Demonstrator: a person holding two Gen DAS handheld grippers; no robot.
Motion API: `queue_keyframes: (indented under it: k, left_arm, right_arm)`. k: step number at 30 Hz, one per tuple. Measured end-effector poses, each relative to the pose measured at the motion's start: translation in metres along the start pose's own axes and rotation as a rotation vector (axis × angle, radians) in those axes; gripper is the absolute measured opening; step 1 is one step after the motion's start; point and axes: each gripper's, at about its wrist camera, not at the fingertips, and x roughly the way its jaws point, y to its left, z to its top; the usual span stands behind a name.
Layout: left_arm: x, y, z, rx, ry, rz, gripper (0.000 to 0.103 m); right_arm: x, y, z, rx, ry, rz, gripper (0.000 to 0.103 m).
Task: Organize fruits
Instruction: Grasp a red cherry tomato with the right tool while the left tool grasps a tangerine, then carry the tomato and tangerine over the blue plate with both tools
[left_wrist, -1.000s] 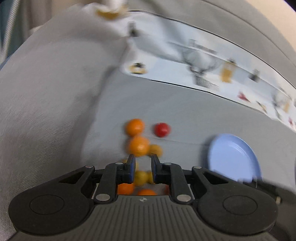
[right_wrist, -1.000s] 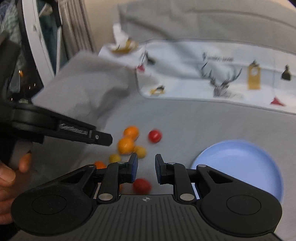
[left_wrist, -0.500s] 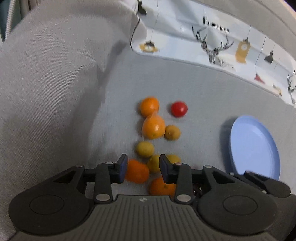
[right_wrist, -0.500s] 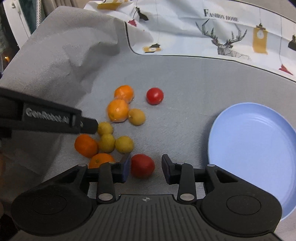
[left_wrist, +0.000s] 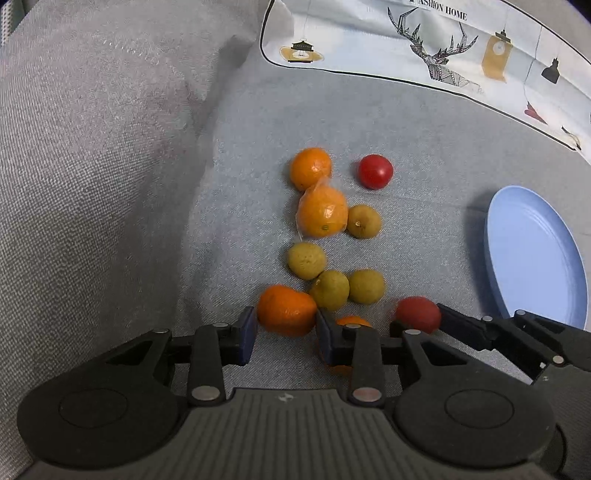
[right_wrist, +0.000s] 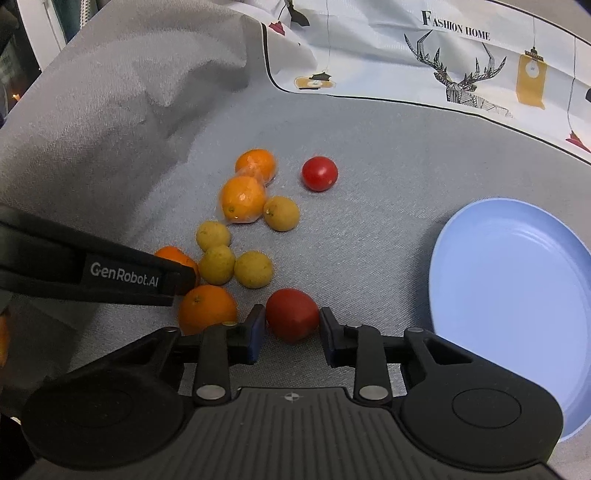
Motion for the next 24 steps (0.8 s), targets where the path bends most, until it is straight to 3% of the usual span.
queue_keyframes:
  k: [7,13,20,24]
  left_arm:
    - [-0.017,-0.002,0.006,-0.025,-0.092,-0.013,0.036]
    - [-0.031,-0.026,0.008,0.034,-0.197,-0.019,0.036]
    - [-0.041,-0.054,0.012,0.029,-0.281,-0.135,0.036]
    - [-0.041,-0.084,0.01,0.076,-0.301,-0.172,0.036]
  right_arm:
    - [-0.022,-0.006,0.007,-0.013,-0.078,0.002,0.032]
    - [-0.048,-0.025,0.01,-0.005,-0.163,-0.011,0.032]
    - [-0.072,-0.064,0.012,0.054,-0.235,-0.066,0.032]
    - [-0.078,-0.093,0.008,0.109,-0.238,-0.123,0.032]
